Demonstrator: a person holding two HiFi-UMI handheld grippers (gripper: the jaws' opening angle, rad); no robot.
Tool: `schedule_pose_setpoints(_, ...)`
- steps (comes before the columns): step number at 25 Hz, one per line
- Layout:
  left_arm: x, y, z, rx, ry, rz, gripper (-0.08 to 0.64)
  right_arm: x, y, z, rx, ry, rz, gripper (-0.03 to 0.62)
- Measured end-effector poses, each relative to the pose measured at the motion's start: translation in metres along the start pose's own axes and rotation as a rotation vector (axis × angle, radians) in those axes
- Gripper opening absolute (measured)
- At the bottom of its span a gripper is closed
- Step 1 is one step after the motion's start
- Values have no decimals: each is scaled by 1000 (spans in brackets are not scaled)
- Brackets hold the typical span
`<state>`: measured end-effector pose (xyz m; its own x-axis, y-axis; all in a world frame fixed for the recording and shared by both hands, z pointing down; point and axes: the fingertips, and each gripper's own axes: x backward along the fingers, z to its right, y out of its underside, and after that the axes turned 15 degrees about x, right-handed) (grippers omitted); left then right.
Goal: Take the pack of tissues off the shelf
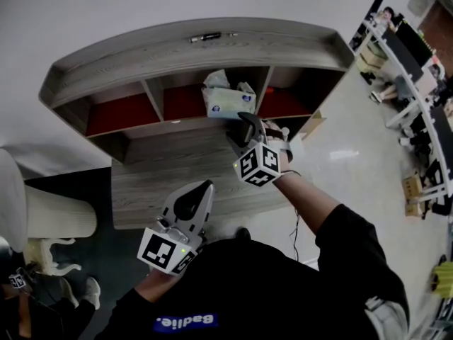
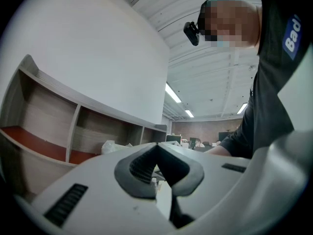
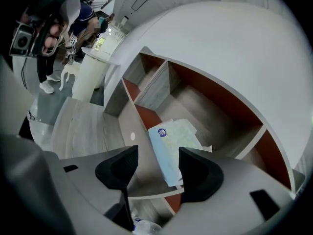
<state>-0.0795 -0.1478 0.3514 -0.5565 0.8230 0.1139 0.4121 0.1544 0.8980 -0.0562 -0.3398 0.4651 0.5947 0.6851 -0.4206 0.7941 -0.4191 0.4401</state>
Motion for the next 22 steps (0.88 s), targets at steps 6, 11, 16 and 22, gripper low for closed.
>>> schedule_pose_setpoints(6,6,-2,-4,-5,-19,2,2,-21,2,6,159,22,-74,265)
schedule_pose_setpoints(11,11,-3,-7,-12,-32,6,2,-39,7,-1,326,19,-150,265)
schedule_pose_setpoints(16,16,-2,-11,-9,-43,6,2,-56,19,1,451,57,-216,265)
schedule_pose_setpoints(22,21,-1,-13,-4,-54,3,2,-63,28,1,485,49,-256,262)
